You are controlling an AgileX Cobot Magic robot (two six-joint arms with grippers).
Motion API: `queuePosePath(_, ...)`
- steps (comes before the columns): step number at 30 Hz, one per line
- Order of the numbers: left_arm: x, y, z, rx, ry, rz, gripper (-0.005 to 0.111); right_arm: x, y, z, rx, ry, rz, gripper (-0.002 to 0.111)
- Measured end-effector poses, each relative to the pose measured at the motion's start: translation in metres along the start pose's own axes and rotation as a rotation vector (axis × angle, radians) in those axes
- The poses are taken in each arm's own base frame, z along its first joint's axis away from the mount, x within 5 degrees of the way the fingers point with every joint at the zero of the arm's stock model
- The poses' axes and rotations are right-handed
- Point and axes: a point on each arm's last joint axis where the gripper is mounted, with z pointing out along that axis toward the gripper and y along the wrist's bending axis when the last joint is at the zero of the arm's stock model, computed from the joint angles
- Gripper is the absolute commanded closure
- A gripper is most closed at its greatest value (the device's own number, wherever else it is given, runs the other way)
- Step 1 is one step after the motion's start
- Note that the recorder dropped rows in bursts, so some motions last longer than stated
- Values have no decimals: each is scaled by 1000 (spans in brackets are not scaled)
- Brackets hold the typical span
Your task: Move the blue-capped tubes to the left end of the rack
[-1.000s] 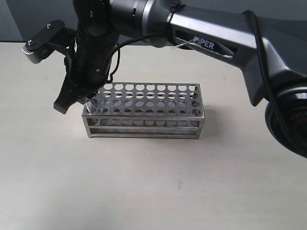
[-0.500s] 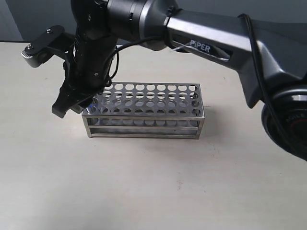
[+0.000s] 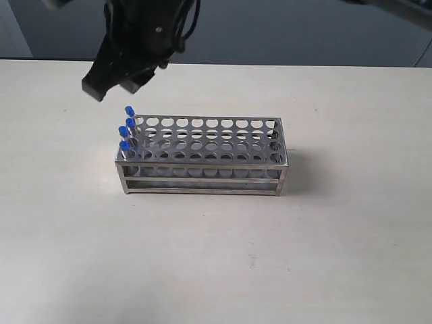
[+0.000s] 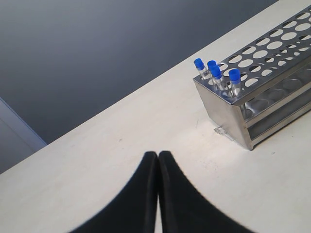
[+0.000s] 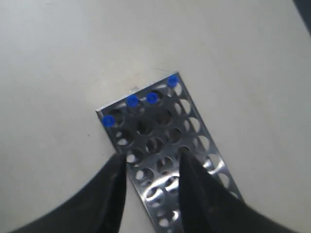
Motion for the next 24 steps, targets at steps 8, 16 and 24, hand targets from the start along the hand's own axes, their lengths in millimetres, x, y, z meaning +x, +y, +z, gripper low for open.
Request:
queuePosePath(8,0,0,0,0,0,0,106,19,-16,-96,163,-80,3,108)
queuePosePath(16,0,0,0,0,0,0,106,81,-5,-162,166,-115,108,108)
queuePosePath(24,0,0,0,0,0,0,106,110,-2,-197,165,-188,360,108)
